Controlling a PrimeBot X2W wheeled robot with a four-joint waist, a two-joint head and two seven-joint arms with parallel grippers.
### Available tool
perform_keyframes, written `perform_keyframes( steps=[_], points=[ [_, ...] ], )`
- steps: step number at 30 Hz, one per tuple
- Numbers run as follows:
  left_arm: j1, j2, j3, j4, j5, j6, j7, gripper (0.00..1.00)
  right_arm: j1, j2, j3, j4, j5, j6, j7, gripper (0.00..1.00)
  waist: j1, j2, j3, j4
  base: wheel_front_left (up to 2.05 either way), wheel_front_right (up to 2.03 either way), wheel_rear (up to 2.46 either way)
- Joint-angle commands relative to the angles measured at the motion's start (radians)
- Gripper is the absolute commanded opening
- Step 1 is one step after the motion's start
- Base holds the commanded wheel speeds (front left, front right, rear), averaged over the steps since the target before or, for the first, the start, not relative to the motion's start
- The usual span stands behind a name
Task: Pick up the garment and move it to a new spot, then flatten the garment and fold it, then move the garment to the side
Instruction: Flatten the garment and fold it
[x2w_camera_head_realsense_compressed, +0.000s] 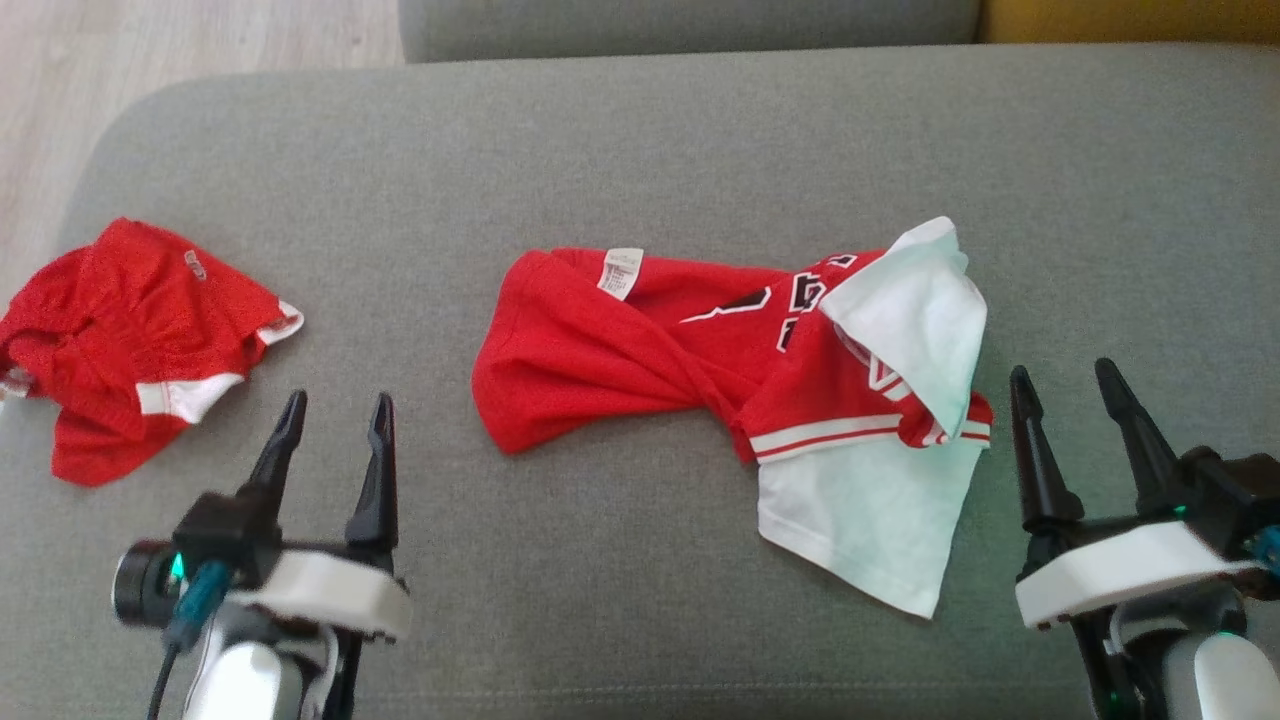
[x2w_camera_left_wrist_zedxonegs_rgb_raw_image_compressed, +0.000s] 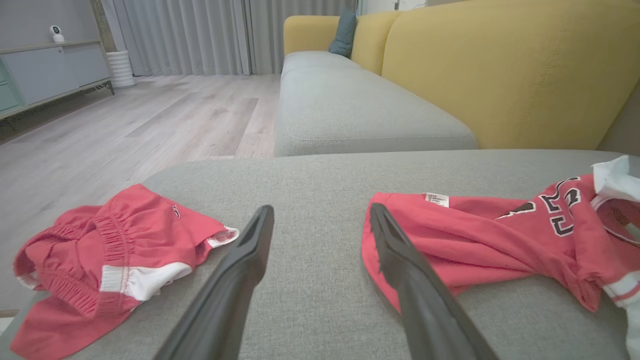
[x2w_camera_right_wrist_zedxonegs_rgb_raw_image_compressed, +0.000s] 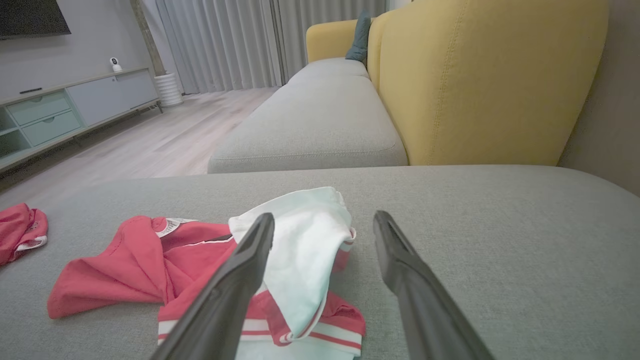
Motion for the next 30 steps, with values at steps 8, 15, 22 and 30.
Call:
perform_keyframes(
  steps=[8, 15, 22, 30],
  points=[
    [-0.279, 0.009, -0.022, 0.086, -0.023, -0.064, 0.113, 1.00, -0.071, -0.005, 0.054, -0.050, 0.003, -0.001, 0.011, 1.00, 0.0000, 0.0000, 0.096, -0.029, 0.00, 0.00, 0.00],
    [-0.457, 0.008, -0.041, 0.289, -0.074, -0.129, 0.239, 1.00, -0.103, -0.005, 0.072, -0.045, 0.004, -0.001, 0.010, 1.00, 0.0000, 0.0000, 0.162, -0.074, 0.00, 0.00, 0.00],
    [-0.569, 0.032, -0.063, 0.490, -0.127, -0.167, 0.348, 1.00, -0.110, -0.005, 0.073, -0.026, 0.018, -0.001, -0.004, 1.00, 0.0000, 0.0000, 0.191, -0.107, 0.00, 0.00, 0.00],
    [-0.595, 0.050, -0.083, 0.540, -0.154, -0.176, 0.334, 0.00, -0.113, -0.005, 0.067, -0.007, 0.034, -0.001, -0.015, 1.00, 0.0000, 0.0000, 0.185, -0.106, 0.00, 0.00, 0.00]
  ],
)
